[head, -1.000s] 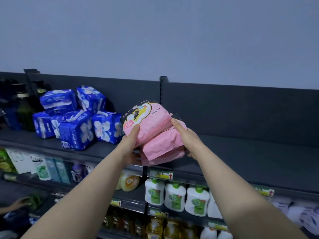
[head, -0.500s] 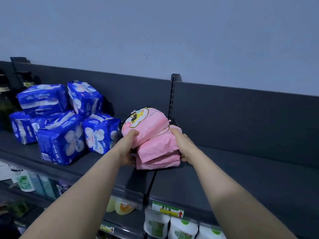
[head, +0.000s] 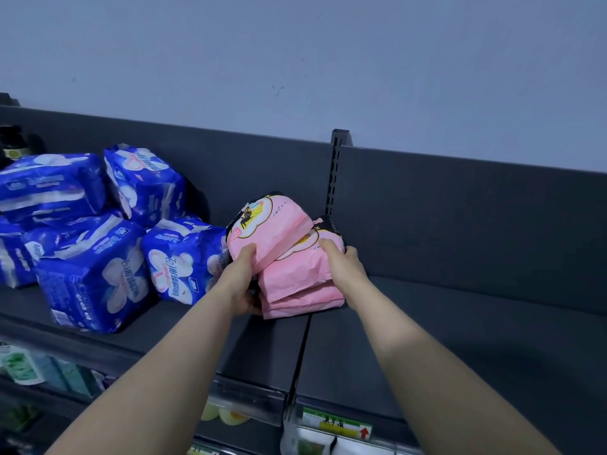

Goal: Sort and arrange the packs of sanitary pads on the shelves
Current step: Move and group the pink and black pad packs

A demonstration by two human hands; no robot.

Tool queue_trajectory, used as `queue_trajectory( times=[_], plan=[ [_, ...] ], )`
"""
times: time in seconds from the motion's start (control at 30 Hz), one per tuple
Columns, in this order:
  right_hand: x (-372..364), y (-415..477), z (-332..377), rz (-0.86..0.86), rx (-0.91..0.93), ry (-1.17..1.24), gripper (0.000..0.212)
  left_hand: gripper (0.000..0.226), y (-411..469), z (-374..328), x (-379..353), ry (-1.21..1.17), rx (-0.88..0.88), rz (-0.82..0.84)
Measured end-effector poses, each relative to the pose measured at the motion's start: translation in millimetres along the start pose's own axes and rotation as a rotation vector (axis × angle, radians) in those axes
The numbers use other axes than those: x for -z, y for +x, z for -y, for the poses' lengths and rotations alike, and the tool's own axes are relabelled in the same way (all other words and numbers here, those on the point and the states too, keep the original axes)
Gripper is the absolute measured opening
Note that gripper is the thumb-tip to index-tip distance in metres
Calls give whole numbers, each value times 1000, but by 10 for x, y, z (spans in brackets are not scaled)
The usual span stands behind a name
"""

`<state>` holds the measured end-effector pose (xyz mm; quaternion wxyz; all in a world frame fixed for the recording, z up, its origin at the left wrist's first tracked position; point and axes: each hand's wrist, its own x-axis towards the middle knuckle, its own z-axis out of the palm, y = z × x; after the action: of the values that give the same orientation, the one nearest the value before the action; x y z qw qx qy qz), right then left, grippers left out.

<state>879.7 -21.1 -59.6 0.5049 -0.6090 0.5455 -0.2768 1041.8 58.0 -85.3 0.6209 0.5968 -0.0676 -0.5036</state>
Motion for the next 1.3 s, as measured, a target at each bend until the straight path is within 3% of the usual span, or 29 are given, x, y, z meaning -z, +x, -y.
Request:
queue_trajectory(
  times=[0.17, 0.3, 0.47, 0.63, 0.87, 1.1, 1.3],
  plan=[
    [-5, -170, -32, -131, 82, -19, 68, 75, -110, 56, 53, 1, 13, 75],
    [8, -329, 14, -209, 114, -87, 79, 81, -192, 60, 146, 143, 21, 111],
    [-29, -593, 20, -284, 177, -311, 81, 63, -373, 142, 223, 399, -245, 0],
    [-27, -960, -169, -343, 244, -475, 74, 50, -690, 247, 280, 825, -527, -53],
    [326, -1524, -595, -467, 251, -686, 69, 44, -1080, 603, -22, 1192, -784, 135],
    [1178, -2272, -1141, -640, 67, -770, 64, 48, -1728, 1161, -740, 1408, -1009, 359],
    [2108, -3130, -1632, -802, -102, -767, 63, 45, -2505, 1861, -1519, 1460, -1122, 635]
  ],
)
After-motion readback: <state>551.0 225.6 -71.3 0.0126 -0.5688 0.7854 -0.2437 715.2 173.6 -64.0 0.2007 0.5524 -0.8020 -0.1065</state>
